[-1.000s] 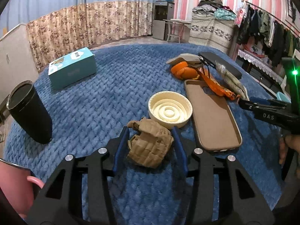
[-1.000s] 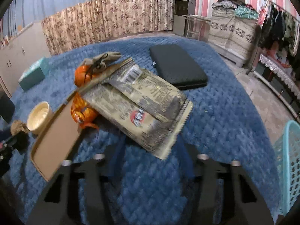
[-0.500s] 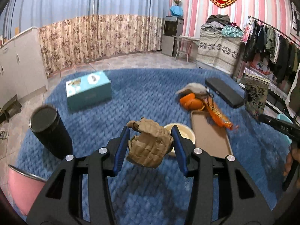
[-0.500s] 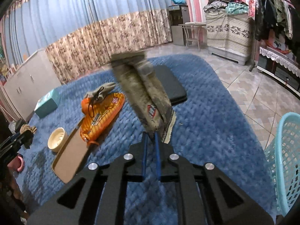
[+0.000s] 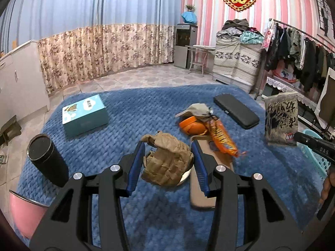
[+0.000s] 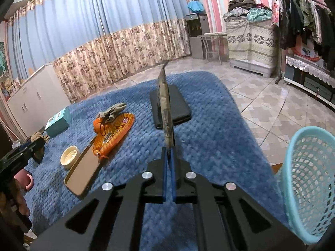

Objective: Collect trash
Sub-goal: 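Carry the pouch and snack bag with both tools over the blue basket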

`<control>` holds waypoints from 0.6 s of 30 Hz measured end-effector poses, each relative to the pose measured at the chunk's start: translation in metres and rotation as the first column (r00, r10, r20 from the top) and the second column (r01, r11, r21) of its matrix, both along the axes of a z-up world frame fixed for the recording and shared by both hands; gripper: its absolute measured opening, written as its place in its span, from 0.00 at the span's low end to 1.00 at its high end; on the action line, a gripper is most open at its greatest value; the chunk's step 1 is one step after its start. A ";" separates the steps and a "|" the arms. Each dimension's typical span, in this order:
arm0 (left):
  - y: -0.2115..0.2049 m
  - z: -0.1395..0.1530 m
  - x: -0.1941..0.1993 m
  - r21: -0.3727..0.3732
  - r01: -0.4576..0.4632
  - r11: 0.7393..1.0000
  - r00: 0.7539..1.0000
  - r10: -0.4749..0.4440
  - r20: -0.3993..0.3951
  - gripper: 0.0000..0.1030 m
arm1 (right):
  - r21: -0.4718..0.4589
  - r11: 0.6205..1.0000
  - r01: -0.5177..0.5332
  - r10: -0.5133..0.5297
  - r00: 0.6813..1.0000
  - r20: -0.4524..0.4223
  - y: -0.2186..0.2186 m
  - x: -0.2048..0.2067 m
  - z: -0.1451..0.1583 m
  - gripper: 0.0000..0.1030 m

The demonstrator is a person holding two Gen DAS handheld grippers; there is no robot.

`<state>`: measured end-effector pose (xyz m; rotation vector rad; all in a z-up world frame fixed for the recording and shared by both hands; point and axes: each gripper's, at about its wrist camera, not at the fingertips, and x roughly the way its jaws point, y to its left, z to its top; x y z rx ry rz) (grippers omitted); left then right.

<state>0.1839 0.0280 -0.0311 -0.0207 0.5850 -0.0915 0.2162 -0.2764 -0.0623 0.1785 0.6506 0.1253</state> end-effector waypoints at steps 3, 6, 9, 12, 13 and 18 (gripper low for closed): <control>-0.012 0.005 -0.003 0.001 0.019 1.000 1.000 -0.019 0.012 0.43 | -0.017 1.000 0.008 -0.008 1.000 0.013 -0.011 -0.014 0.006 0.03; -0.025 0.012 -0.008 0.007 0.044 0.999 0.999 -0.045 0.029 0.43 | -0.046 0.999 0.014 -0.013 1.000 0.024 -0.020 -0.026 0.012 0.03; -0.037 0.017 -0.015 0.017 0.065 0.998 0.997 -0.066 0.047 0.43 | -0.056 0.998 0.027 -0.025 0.999 0.040 -0.036 -0.041 0.018 0.03; -0.047 0.021 -0.019 0.018 0.082 0.996 0.995 -0.083 0.056 0.43 | -0.055 0.998 0.041 -0.038 0.998 0.049 -0.050 -0.052 0.021 0.03; -0.050 0.022 -0.021 0.020 0.086 0.996 0.995 -0.087 0.058 0.43 | -0.051 0.998 0.044 -0.041 0.998 0.052 -0.053 -0.054 0.022 0.03; -0.062 0.027 -0.026 0.035 0.101 0.994 0.992 -0.103 0.068 0.43 | -0.034 0.998 0.046 -0.044 0.997 0.059 -0.062 -0.059 0.023 0.03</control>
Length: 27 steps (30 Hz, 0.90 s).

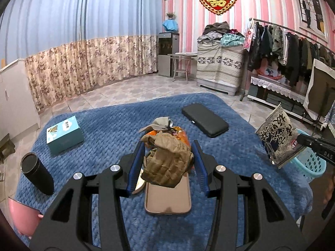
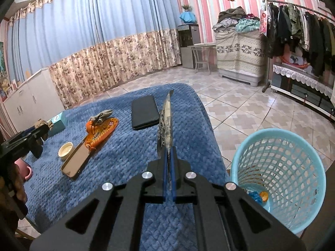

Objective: Collect trash
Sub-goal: 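Carry the pouch and snack bag with both tools over the blue basket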

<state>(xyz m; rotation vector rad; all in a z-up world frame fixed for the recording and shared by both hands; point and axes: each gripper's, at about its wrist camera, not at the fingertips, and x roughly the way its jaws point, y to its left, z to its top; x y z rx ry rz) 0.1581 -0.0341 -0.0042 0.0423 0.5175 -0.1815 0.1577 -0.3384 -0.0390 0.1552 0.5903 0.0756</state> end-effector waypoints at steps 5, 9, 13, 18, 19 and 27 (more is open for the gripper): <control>-0.006 0.005 0.001 -0.001 0.009 1.000 1.000 -0.009 0.009 0.43 | 0.000 1.000 0.006 -0.006 1.000 0.013 -0.004 -0.006 0.004 0.03; -0.016 0.010 0.003 -0.013 0.027 1.000 1.000 -0.026 0.015 0.43 | 0.006 0.999 0.050 -0.050 0.998 0.027 -0.017 -0.012 0.008 0.03; -0.031 0.015 0.007 -0.021 0.049 0.999 0.998 -0.048 0.031 0.43 | 0.014 0.992 0.125 -0.125 0.992 0.034 -0.042 -0.024 0.010 0.03; -0.056 0.017 0.010 -0.029 0.093 0.995 0.995 -0.092 0.044 0.43 | 0.005 0.975 0.222 -0.222 0.974 0.035 -0.072 -0.036 0.011 0.03; -0.062 0.017 0.010 -0.028 0.102 0.994 0.994 -0.101 0.046 0.43 | 0.002 0.971 0.239 -0.239 0.970 0.035 -0.077 -0.039 0.011 0.03; -0.113 0.020 0.011 -0.035 0.186 0.982 0.981 -0.183 0.068 0.43 | -0.026 0.942 0.335 -0.334 0.942 0.021 -0.115 -0.054 0.010 0.03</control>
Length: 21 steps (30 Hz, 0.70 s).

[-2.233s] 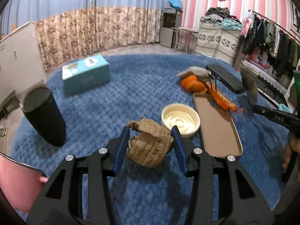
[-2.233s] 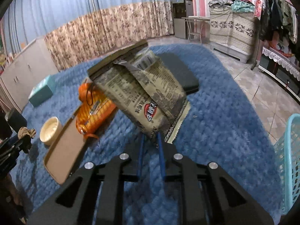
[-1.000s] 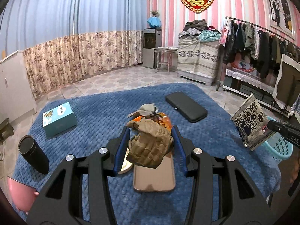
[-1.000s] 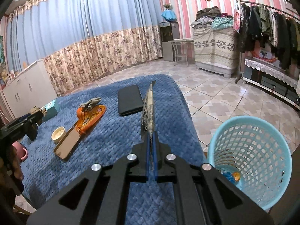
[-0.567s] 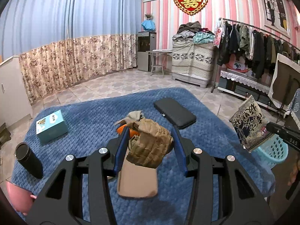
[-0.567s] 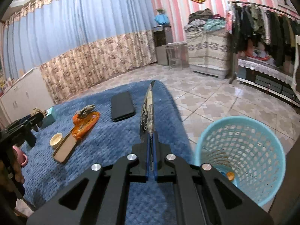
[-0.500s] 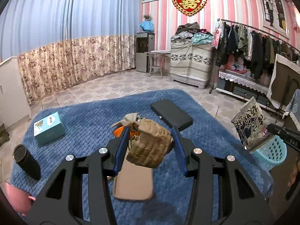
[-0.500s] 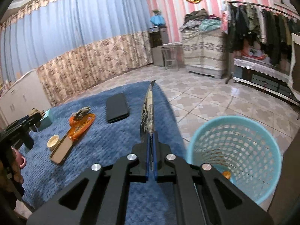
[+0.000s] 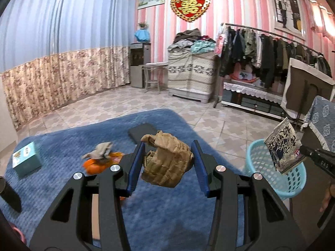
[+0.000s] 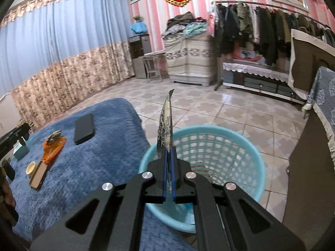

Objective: Collect trash
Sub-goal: 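Carry the pouch and snack bag with both tools over the blue basket, then open the left tool to drop the tan pouch into the basket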

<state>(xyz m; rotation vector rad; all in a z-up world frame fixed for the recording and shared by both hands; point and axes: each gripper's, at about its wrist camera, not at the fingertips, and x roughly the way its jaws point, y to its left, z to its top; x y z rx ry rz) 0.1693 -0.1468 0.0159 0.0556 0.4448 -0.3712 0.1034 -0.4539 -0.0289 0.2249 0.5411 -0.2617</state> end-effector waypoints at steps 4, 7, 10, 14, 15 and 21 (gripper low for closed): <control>-0.032 -0.003 0.002 -0.006 0.050 0.999 0.999 -0.050 0.000 0.43 | 0.016 0.999 0.048 -0.048 0.999 -0.001 -0.019 -0.009 -0.002 0.03; -0.056 -0.008 0.000 0.004 0.080 0.997 0.997 -0.080 0.009 0.43 | 0.028 0.997 0.074 -0.074 0.997 -0.009 -0.031 -0.012 -0.006 0.03; -0.082 -0.014 -0.003 0.008 0.114 0.993 0.993 -0.114 0.002 0.43 | 0.035 0.995 0.090 -0.090 0.996 -0.018 -0.039 -0.013 -0.011 0.03; -0.110 -0.017 0.000 0.005 0.158 0.987 0.987 -0.158 -0.011 0.43 | 0.046 0.993 0.113 -0.112 0.993 -0.019 -0.047 -0.016 -0.014 0.03; -0.119 -0.019 0.001 0.005 0.173 0.985 0.985 -0.173 -0.016 0.43 | 0.050 0.992 0.117 -0.116 0.993 -0.019 -0.048 -0.016 -0.014 0.03; -0.168 -0.035 0.008 0.011 0.234 0.972 0.971 -0.233 -0.052 0.43 | 0.070 0.985 0.157 -0.156 0.987 -0.028 -0.059 -0.020 -0.023 0.03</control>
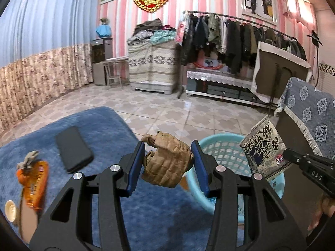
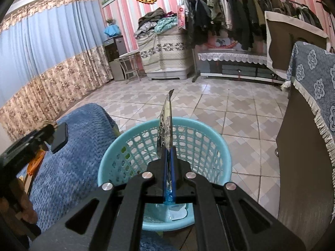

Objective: Collect trash
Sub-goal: 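Open the left tool to drop the tan pouch into the basket, then open the right tool to drop the snack bag into the basket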

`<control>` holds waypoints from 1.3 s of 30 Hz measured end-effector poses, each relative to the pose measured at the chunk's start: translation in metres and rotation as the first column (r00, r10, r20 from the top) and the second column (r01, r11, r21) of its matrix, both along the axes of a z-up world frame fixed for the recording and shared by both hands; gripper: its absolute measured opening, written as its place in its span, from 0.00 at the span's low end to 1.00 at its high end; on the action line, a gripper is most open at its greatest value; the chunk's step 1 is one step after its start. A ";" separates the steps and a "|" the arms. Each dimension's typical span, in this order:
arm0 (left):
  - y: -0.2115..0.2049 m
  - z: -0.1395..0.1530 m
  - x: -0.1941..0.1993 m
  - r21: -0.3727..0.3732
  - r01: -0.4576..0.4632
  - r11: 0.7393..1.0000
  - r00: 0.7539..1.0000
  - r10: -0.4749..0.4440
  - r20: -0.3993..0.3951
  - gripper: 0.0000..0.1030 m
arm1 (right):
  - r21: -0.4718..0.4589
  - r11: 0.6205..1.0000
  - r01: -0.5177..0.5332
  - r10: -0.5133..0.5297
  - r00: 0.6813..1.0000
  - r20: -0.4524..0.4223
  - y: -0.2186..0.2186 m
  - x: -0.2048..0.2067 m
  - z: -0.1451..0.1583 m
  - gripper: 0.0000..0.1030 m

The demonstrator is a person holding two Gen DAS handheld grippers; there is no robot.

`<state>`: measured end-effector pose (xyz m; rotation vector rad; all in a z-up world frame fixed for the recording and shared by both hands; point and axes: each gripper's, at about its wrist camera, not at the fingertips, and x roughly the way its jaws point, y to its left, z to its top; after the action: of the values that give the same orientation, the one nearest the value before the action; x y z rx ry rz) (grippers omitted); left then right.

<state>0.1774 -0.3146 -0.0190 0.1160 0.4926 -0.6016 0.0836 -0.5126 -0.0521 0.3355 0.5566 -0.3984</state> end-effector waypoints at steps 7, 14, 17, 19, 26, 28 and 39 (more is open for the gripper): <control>-0.047 -0.020 0.015 0.028 0.058 0.998 0.998 -0.058 -0.027 0.44 | 0.019 0.998 0.068 -0.067 0.997 -0.023 -0.016 0.007 -0.008 0.03; -0.090 -0.039 0.014 0.079 0.137 0.987 0.990 -0.135 -0.031 0.44 | 0.043 0.993 0.109 -0.108 0.994 -0.027 -0.033 0.013 -0.012 0.03; -0.102 -0.043 0.012 0.100 0.148 0.984 0.989 -0.148 -0.006 0.44 | 0.047 0.992 0.118 -0.116 0.993 -0.034 -0.038 0.014 -0.015 0.03; -0.110 -0.043 0.013 0.101 0.157 0.982 0.988 -0.157 -0.009 0.44 | 0.050 0.991 0.123 -0.121 0.992 -0.036 -0.040 0.014 -0.015 0.03; -0.111 -0.038 0.016 0.106 0.148 0.983 0.989 -0.149 -0.001 0.67 | 0.043 0.992 0.115 -0.113 0.992 -0.046 -0.044 0.013 -0.016 0.03; -0.108 -0.035 0.018 0.099 0.132 0.986 0.991 -0.132 0.000 0.76 | 0.036 0.993 0.113 -0.112 0.993 -0.047 -0.043 0.013 -0.014 0.03; -0.049 -0.006 0.049 0.028 -0.019 0.999 1.000 0.019 -0.002 0.94 | 0.007 0.996 0.094 -0.093 0.994 -0.058 -0.034 0.026 -0.010 0.03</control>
<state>0.2267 -0.3638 -0.0254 0.1369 0.5035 -0.5763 0.1097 -0.5461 -0.0617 0.3610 0.6007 -0.4973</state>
